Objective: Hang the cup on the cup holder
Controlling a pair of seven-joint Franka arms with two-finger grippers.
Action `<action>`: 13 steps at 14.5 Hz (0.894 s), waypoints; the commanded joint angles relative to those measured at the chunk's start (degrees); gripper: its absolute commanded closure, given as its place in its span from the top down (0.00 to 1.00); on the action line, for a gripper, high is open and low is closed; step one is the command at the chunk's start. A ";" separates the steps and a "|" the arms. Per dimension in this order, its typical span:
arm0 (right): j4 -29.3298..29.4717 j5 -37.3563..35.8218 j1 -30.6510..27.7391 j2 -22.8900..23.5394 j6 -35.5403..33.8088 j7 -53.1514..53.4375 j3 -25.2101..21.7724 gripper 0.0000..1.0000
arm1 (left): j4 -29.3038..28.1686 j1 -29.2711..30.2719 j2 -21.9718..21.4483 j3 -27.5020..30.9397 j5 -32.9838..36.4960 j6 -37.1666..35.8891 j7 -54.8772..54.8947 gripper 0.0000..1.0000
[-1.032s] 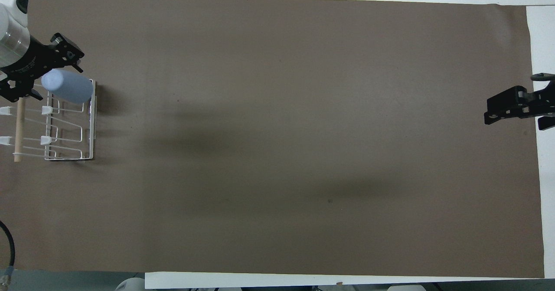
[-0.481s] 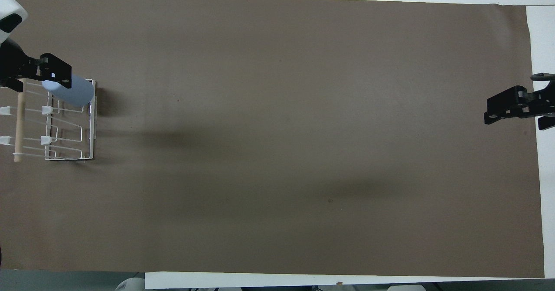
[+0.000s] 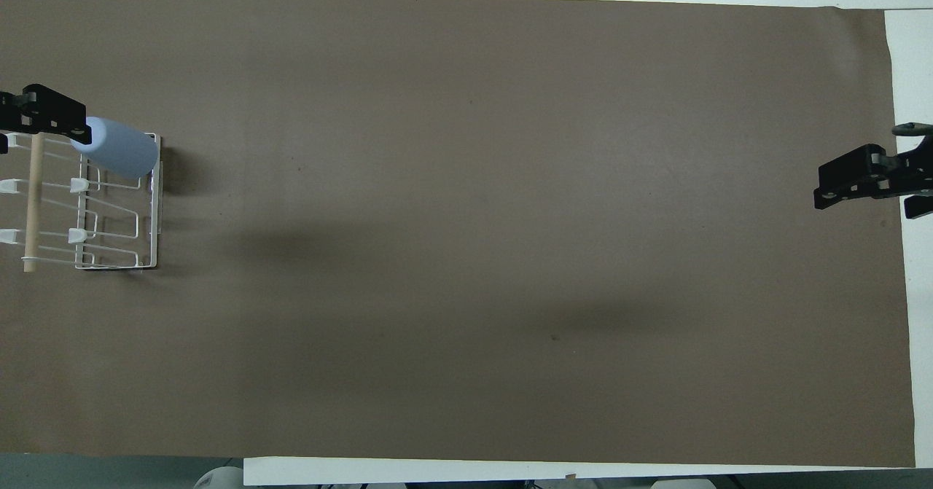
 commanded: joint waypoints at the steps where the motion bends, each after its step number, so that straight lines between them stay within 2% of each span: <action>1: -1.40 0.89 -0.46 -1.09 0.55 -1.32 0.19 0.99 | 0.02 0.04 -2.98 -0.54 -0.62 -1.09 4.68 1.00; 8: -1.40 0.89 -0.46 -1.09 0.46 -1.33 0.19 0.99 | -0.95 1.00 -3.60 -0.36 -1.15 -2.24 5.94 1.00; 11: -1.40 0.89 -0.46 -1.09 0.55 -1.32 0.19 0.99 | -3.40 1.44 -4.48 -0.36 -1.15 2.76 5.50 1.00; 13: -1.40 0.89 -0.46 -1.09 0.55 -1.32 0.19 0.99 | -3.76 1.18 -4.66 -0.45 -1.15 2.17 5.50 1.00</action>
